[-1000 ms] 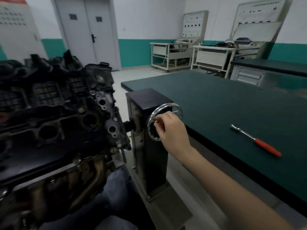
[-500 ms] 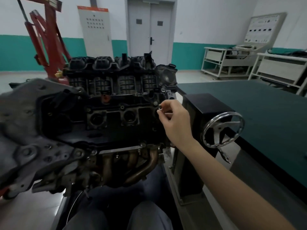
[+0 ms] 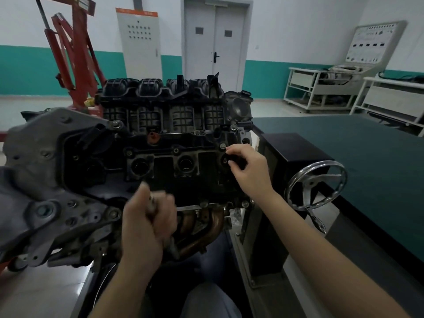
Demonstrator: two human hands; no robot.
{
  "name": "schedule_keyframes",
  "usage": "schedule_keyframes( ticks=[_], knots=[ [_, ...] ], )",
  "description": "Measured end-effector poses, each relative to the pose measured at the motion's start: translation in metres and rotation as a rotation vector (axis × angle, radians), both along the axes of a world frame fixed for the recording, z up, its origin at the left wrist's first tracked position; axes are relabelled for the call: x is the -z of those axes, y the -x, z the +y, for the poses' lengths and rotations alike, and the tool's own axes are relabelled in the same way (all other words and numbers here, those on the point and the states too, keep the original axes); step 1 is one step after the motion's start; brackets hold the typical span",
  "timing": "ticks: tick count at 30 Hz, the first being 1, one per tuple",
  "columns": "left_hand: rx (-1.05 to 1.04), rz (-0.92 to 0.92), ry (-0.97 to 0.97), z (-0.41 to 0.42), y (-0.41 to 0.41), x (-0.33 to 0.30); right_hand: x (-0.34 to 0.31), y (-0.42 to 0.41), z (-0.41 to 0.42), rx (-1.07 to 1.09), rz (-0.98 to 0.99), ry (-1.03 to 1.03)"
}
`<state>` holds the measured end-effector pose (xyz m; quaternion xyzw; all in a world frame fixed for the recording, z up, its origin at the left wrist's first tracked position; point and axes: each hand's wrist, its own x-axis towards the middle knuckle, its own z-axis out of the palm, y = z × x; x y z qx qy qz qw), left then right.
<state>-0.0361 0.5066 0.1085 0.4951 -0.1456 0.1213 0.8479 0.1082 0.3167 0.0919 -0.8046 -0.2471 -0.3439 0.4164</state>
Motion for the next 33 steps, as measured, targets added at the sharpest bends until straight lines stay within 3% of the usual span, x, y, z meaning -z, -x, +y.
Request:
schedule_keyframes(
  ticks=[7,17,22,27,30,33],
  knots=[
    [-0.006,-0.313,0.097,-0.042,-0.079,-0.092,-0.007,0.002,-0.017,0.003,0.124,-0.203],
    [0.028,-0.372,-0.02,-0.093,-0.127,-0.076,-0.026,0.005,-0.012,-0.413,0.21,-0.126],
    [0.071,-0.347,-0.211,-0.096,-0.13,-0.074,-0.03,-0.005,-0.009,-0.456,0.208,-0.237],
    [0.074,-0.39,-0.723,-0.074,-0.129,-0.072,-0.016,-0.016,-0.012,-0.397,0.183,-0.249],
    [-0.056,-0.402,-0.938,-0.066,-0.128,-0.063,-0.006,-0.015,-0.011,-0.403,0.151,-0.29],
    [-0.278,-0.418,-0.884,-0.063,-0.122,-0.054,-0.007,-0.014,-0.008,-0.408,0.19,-0.307]
  ],
)
